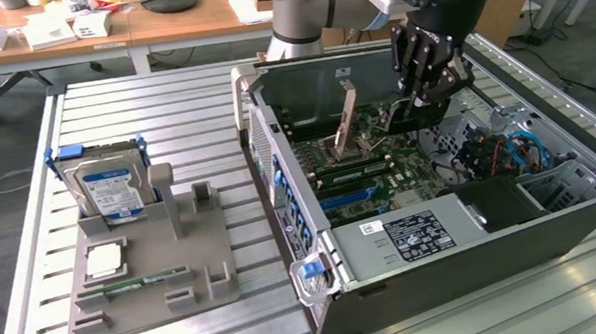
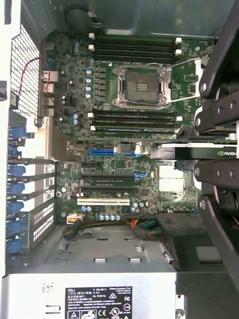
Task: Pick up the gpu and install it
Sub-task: 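Insert the gpu into the slot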
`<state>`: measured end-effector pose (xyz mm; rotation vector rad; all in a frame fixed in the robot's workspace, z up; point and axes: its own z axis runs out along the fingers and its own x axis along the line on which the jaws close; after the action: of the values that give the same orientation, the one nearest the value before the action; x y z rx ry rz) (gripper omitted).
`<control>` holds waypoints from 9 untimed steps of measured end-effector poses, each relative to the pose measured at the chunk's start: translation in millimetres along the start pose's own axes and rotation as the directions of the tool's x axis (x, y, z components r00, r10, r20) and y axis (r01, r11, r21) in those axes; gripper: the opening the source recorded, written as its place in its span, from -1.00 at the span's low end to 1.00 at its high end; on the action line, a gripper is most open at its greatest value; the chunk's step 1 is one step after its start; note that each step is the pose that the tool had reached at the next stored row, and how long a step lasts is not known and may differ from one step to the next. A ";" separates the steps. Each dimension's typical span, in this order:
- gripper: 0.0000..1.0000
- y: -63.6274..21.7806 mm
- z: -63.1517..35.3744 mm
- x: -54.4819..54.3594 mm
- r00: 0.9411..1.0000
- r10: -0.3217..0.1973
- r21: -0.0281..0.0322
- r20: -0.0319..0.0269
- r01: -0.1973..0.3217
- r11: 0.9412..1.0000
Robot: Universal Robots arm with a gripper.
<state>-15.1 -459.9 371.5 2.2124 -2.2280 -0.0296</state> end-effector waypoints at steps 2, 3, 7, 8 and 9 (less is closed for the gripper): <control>-0.47 0.0 0.0 0.0 1.000 0.000 0.000 0.000 0.000 1.000; -0.47 0.0 0.0 0.0 1.000 0.000 0.000 0.000 0.000 1.000; -0.47 0.5 0.0 0.0 1.000 0.000 0.000 0.000 0.000 1.000; -0.47 1.0 0.0 0.0 1.000 0.000 0.001 0.000 0.000 1.000; -0.47 1.7 0.1 0.0 1.000 0.000 0.002 0.000 0.000 1.000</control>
<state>-16.8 -459.8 371.4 2.2134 -2.2290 -0.0278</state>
